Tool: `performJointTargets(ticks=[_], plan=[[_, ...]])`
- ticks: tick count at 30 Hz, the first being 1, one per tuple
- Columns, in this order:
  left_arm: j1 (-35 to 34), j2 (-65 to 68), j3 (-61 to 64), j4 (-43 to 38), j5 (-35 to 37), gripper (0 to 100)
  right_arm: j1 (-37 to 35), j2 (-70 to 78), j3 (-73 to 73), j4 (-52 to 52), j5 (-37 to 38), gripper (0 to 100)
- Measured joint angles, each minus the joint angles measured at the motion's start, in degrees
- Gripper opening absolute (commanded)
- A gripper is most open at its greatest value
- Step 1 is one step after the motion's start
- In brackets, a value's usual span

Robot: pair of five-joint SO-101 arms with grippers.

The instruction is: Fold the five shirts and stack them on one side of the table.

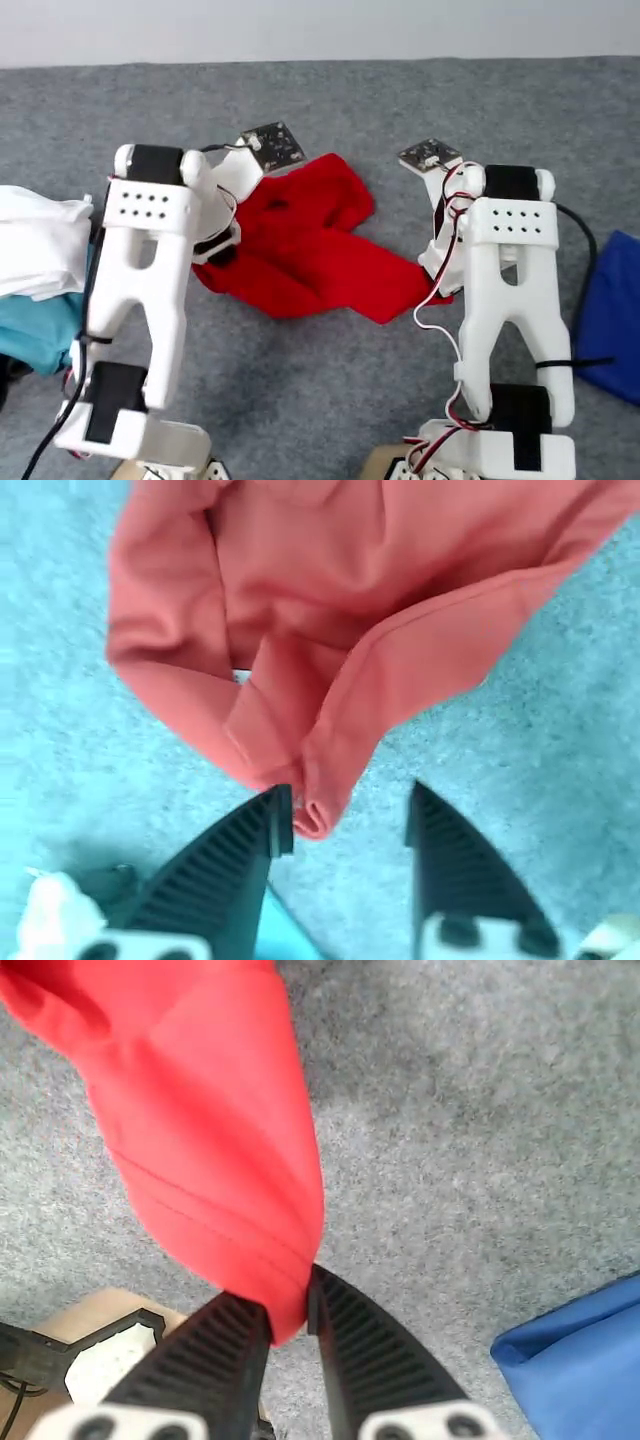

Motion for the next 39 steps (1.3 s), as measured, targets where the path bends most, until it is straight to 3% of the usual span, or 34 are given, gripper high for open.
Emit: performJointTargets(ticks=[9, 20, 30, 39], plan=[[-6.15, -1.41, 0.35, -5.1, -7.47, 21, 0.0, 0.0, 0.0, 0.0, 0.0, 1.0], [-7.91, 5.45, 1.14, -11.78, -8.09, 21, 0.0, 0.0, 0.0, 0.0, 0.0, 1.0], [-7.91, 5.8, -11.16, 0.0, -9.49, 21, 0.0, 0.0, 0.0, 0.0, -1.49, 1.0], [-7.03, 6.07, -8.53, 0.88, -9.41, 21, 0.0, 0.0, 0.44, -0.7, -2.2, 1.0]])
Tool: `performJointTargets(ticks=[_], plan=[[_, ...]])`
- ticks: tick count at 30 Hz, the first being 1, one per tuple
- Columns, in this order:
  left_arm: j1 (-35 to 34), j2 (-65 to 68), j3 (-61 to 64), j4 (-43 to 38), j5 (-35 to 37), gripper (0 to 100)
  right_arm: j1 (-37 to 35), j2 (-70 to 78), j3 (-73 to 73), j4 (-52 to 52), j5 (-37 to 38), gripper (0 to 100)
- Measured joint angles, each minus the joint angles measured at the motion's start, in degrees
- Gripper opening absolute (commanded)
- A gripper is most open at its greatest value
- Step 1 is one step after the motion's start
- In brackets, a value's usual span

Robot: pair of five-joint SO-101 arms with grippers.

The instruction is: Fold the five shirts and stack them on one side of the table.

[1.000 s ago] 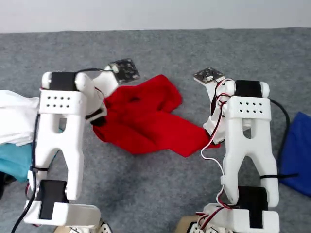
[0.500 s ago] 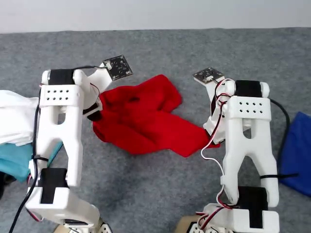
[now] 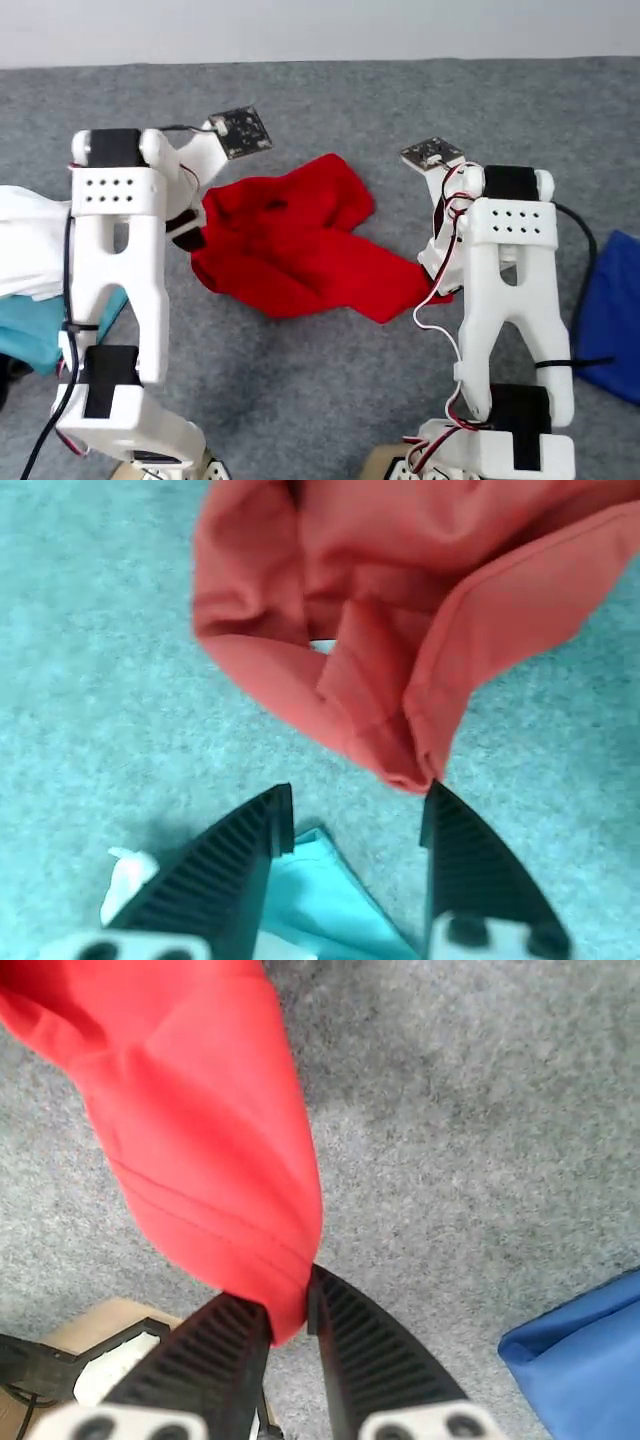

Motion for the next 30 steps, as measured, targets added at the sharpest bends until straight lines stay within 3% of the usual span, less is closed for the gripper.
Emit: performJointTargets(ticks=[20, 25, 30], plan=[[2.55, 0.09, 6.15, -0.09, 0.09, 21, 0.0, 0.0, 0.0, -0.09, -0.09, 1.0], [2.55, 0.09, 12.04, -4.84, 0.09, 21, 0.0, 0.0, 0.0, -0.09, -0.09, 1.0], [2.55, 0.09, 16.62, -9.05, 0.09, 11, 0.0, 0.0, 0.0, -0.09, -0.09, 1.0]])
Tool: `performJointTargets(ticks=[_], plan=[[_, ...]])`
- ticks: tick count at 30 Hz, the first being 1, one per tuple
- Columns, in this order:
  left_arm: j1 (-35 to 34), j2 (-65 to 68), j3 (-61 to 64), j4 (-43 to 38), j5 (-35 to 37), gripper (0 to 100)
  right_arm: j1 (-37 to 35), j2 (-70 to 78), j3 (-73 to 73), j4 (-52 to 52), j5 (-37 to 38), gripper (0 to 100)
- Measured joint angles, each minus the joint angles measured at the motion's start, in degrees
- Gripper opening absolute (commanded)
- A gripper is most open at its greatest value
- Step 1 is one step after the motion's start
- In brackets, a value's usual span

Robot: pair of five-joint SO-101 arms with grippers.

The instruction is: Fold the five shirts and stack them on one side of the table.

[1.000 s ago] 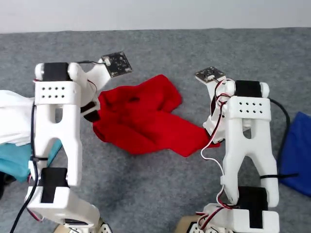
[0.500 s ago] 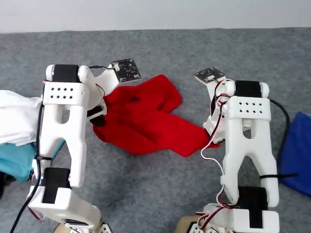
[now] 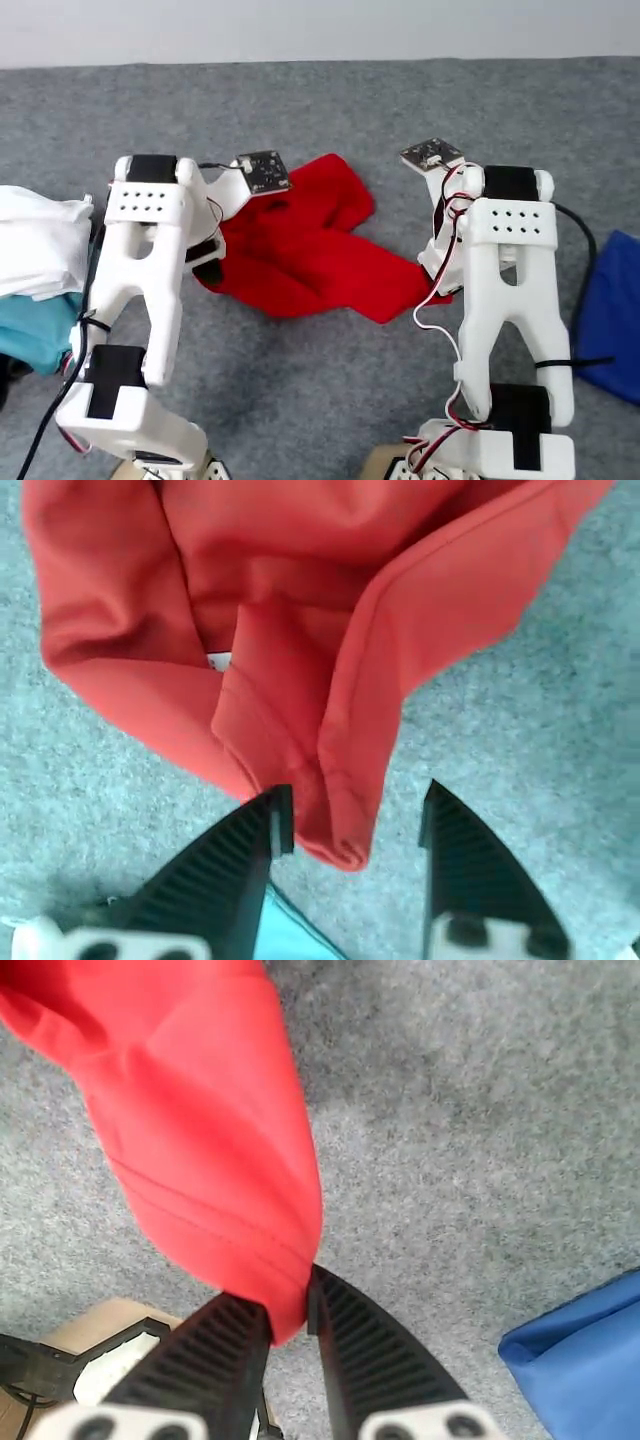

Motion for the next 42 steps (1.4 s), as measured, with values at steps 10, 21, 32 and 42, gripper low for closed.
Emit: performJointTargets(ticks=[10, 21, 32, 42], plan=[[0.53, 0.0, 0.09, -0.97, 1.41, 1, 0.0, 0.0, 0.0, 0.0, 0.0, 1.0], [0.7, -11.52, -14.59, 0.09, 19.16, 1, 0.0, -10.2, -10.29, 0.62, 2.9, 1.0], [0.7, -27.34, -27.25, 2.73, 39.12, 1, 7.91, -17.76, -31.82, 0.62, 4.92, 1.0], [0.7, -39.82, -28.22, 2.9, 45.98, 1, 10.37, -18.9, -53.63, -3.34, 11.16, 1.0]])
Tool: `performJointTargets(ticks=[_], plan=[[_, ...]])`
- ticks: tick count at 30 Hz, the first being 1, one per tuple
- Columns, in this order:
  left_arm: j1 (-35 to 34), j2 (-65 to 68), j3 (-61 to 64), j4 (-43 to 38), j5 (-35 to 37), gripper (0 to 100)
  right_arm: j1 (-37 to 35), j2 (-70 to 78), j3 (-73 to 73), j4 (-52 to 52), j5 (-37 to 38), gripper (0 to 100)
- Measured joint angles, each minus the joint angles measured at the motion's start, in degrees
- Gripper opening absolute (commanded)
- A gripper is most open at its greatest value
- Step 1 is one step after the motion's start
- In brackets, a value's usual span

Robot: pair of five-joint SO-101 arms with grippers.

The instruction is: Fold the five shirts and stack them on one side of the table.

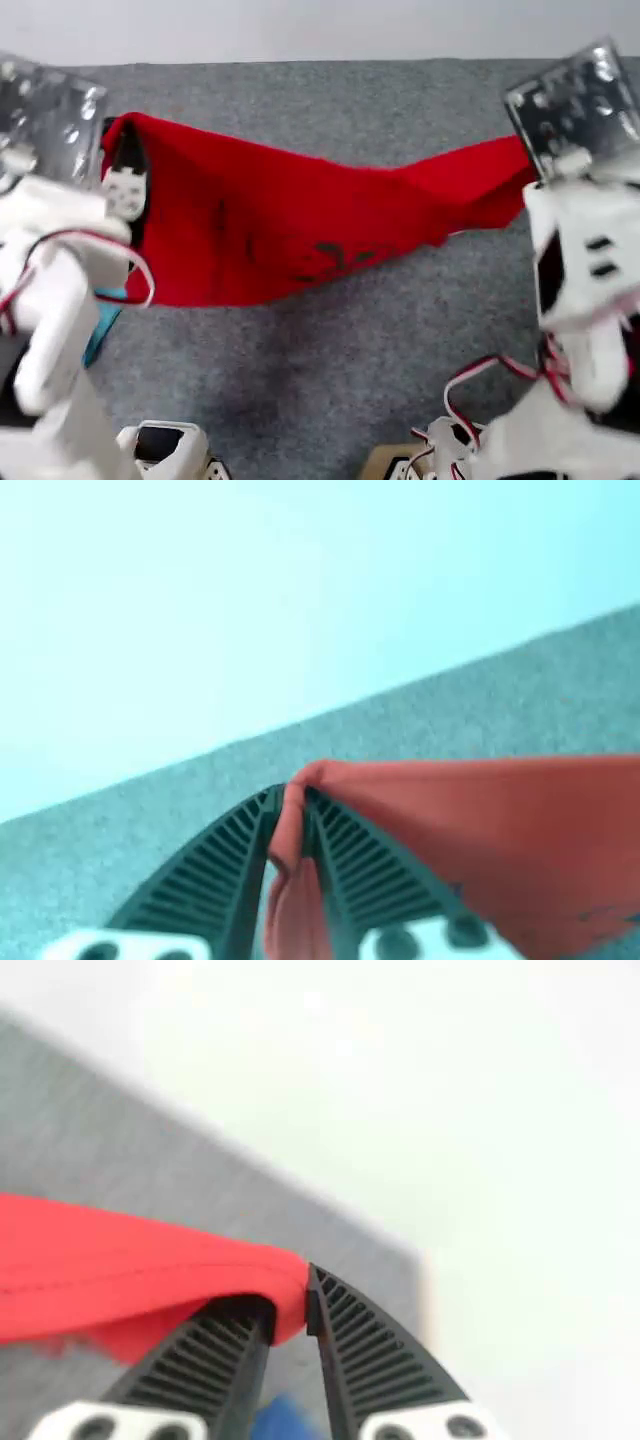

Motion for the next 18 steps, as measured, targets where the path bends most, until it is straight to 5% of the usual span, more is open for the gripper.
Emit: performJointTargets(ticks=[9, 18], plan=[[0.18, -8.26, -0.09, 2.02, 0.35, 1, 4.66, -0.79, -8.79, -10.37, 3.52, 1.1], [0.18, -12.66, -0.44, 5.54, 0.35, 1, 4.84, -1.67, -18.37, -10.02, 10.99, 1.1]])
